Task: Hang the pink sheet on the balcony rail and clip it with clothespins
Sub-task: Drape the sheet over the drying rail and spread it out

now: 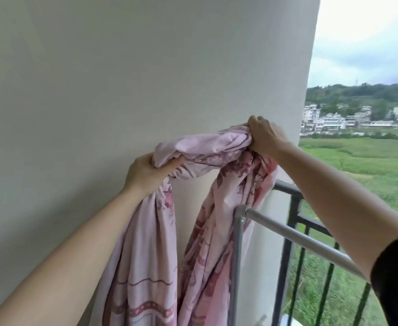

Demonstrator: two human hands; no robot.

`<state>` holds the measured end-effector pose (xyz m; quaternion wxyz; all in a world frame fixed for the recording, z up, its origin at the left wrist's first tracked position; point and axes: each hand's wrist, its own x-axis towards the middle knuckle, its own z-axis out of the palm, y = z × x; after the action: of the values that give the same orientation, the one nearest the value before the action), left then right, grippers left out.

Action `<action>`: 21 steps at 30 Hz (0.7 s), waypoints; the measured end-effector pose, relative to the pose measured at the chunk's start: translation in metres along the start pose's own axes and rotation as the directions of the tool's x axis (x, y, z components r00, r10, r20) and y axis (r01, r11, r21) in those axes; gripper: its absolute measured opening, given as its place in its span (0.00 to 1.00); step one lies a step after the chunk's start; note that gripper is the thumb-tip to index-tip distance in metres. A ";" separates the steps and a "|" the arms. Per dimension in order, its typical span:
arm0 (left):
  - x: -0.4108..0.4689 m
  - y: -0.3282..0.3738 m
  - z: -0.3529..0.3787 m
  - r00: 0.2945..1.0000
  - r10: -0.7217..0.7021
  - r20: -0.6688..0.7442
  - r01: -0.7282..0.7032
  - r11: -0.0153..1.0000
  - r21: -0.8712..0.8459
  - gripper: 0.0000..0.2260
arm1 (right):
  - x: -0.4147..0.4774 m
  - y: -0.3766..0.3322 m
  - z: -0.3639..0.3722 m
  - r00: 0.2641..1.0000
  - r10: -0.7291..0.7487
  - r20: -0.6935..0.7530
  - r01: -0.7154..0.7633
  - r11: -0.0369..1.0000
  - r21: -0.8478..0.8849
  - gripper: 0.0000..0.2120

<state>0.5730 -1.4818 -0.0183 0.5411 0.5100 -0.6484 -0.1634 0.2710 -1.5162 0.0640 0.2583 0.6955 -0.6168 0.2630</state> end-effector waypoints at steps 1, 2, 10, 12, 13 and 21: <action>-0.003 0.007 0.013 1.000 0.017 0.019 -0.018 1.000 0.018 0.25 | -0.006 0.012 -0.008 0.998 0.030 -0.047 -0.034 0.996 -0.084 0.14; -0.007 0.013 0.026 0.999 0.023 0.039 -0.025 0.999 0.031 0.26 | -0.014 0.023 -0.018 0.998 0.052 -0.047 -0.059 0.983 -0.175 0.14; -0.054 0.012 0.104 0.979 -0.111 0.173 0.112 0.994 0.005 0.23 | -0.125 0.077 -0.068 0.691 0.097 0.716 -0.069 0.995 -0.068 0.22; -0.063 0.015 0.118 0.967 -0.169 0.192 0.174 0.985 -0.009 0.23 | -0.152 0.075 -0.067 0.665 0.081 0.742 -0.131 0.991 0.009 0.22; -0.067 0.017 0.122 0.961 -0.190 0.200 0.199 0.980 -0.024 0.23 | -0.164 0.076 -0.067 0.672 0.083 0.736 -0.175 0.983 0.049 0.26; -0.120 0.061 0.127 0.927 -0.188 0.325 0.251 0.954 -0.166 0.28 | -0.219 0.108 -0.118 0.763 0.154 0.628 -0.312 0.938 0.149 0.29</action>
<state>0.4201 -1.3987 -0.0815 0.4623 0.4897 -0.6424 -0.3658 0.1356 -1.2894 0.0039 -0.0760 0.6862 -0.7117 0.1299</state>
